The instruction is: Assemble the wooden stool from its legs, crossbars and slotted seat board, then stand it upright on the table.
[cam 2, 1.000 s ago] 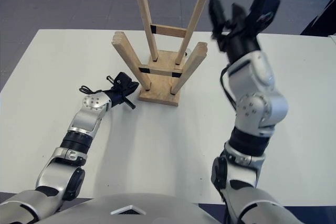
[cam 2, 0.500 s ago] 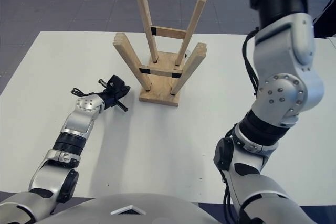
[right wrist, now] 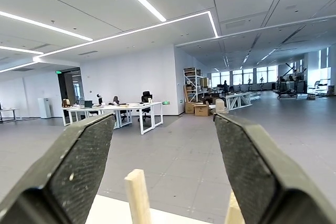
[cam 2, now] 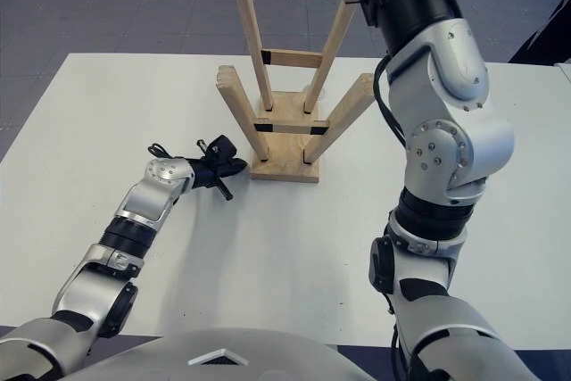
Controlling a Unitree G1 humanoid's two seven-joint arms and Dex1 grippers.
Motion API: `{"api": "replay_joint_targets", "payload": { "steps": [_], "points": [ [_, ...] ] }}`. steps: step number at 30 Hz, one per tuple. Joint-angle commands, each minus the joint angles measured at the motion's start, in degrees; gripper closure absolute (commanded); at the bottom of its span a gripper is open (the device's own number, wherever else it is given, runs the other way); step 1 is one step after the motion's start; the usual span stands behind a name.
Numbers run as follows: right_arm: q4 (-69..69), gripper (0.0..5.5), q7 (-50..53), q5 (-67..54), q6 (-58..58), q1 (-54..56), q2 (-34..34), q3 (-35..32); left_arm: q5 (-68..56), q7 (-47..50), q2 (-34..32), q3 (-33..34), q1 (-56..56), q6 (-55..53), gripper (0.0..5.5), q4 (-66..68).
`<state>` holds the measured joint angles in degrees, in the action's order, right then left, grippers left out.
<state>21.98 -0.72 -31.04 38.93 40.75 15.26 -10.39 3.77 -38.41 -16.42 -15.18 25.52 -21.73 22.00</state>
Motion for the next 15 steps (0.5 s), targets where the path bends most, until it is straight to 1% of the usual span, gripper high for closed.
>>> {"api": "replay_joint_targets", "payload": {
  "steps": [1,3,6,9,11,15],
  "points": [
    [0.3,2.06,1.18,-2.5,2.67,-1.88,0.24,-4.69,1.29,5.27,-5.33,5.16,-6.48,-0.17,5.4,-5.14],
    [3.07,2.06,3.34,-7.11,8.4,-1.93,0.17,-7.51,0.33,11.22,-5.63,11.0,-9.46,1.59,5.4,-9.74],
    [5.51,2.06,7.92,-11.06,13.25,-0.3,-0.79,-10.56,-2.26,19.96,-2.97,18.6,-10.98,4.24,5.4,-13.39],
    [2.97,2.06,13.14,-13.63,13.98,2.73,-2.76,-14.54,-2.61,26.48,-1.08,22.58,-11.98,6.09,5.4,-15.37],
    [1.76,2.06,14.39,-14.34,13.78,3.2,-3.18,-15.28,-2.75,28.01,-0.68,23.26,-12.62,6.61,5.4,-17.19],
    [3.54,2.06,10.54,-10.67,14.65,-4.37,-0.98,-8.08,-3.53,29.54,0.26,23.6,-11.99,7.7,5.4,-20.79]
  ]
}}
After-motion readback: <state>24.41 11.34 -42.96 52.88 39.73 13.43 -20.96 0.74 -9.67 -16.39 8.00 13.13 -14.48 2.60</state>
